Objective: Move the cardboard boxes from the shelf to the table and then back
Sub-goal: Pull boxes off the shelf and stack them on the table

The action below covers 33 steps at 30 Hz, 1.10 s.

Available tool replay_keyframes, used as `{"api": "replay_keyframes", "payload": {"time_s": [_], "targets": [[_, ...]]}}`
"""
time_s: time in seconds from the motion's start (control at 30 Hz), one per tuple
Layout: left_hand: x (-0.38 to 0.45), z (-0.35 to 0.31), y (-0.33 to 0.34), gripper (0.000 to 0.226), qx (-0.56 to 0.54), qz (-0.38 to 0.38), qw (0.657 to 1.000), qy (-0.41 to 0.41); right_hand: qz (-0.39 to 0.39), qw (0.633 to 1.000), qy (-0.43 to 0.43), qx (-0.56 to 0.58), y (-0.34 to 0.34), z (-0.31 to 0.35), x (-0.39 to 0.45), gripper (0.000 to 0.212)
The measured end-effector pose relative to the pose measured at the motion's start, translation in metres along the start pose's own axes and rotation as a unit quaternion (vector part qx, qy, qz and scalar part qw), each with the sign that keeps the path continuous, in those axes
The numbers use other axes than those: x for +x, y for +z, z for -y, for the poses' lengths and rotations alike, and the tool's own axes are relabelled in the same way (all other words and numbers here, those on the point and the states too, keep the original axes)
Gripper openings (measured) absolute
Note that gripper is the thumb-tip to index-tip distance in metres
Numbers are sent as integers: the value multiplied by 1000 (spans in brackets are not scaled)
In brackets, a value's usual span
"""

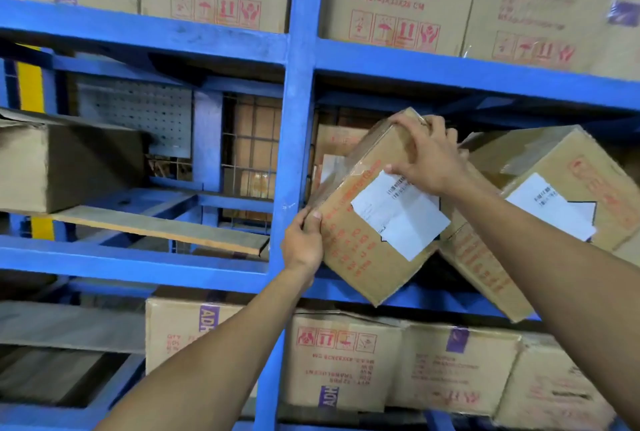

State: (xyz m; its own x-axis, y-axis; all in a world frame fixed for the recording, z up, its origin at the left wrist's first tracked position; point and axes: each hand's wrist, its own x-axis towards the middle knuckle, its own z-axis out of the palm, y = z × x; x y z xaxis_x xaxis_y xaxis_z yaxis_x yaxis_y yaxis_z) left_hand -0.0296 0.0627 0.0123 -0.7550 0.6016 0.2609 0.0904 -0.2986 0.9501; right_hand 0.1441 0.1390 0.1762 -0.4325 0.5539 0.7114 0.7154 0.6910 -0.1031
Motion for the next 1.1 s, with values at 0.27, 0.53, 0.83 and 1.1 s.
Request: {"api": "replay_keyframes", "payload": {"time_s": [0.27, 0.53, 0.83, 1.1], "targets": [[-3, -10, -5, 43, 25, -2, 999, 37, -38, 997, 35, 64, 0, -3, -16, 77], [-26, -6, -11, 41, 6, -13, 999, 41, -72, 994, 27, 73, -8, 4, -41, 78], [-62, 1, -26, 35, -56, -14, 998, 3, -104, 993, 14, 54, -25, 19, -98, 76], [-64, -6, -52, 52, -57, 103, 989, -91, -51, 997, 50, 24, -70, 34, -128, 43]]}}
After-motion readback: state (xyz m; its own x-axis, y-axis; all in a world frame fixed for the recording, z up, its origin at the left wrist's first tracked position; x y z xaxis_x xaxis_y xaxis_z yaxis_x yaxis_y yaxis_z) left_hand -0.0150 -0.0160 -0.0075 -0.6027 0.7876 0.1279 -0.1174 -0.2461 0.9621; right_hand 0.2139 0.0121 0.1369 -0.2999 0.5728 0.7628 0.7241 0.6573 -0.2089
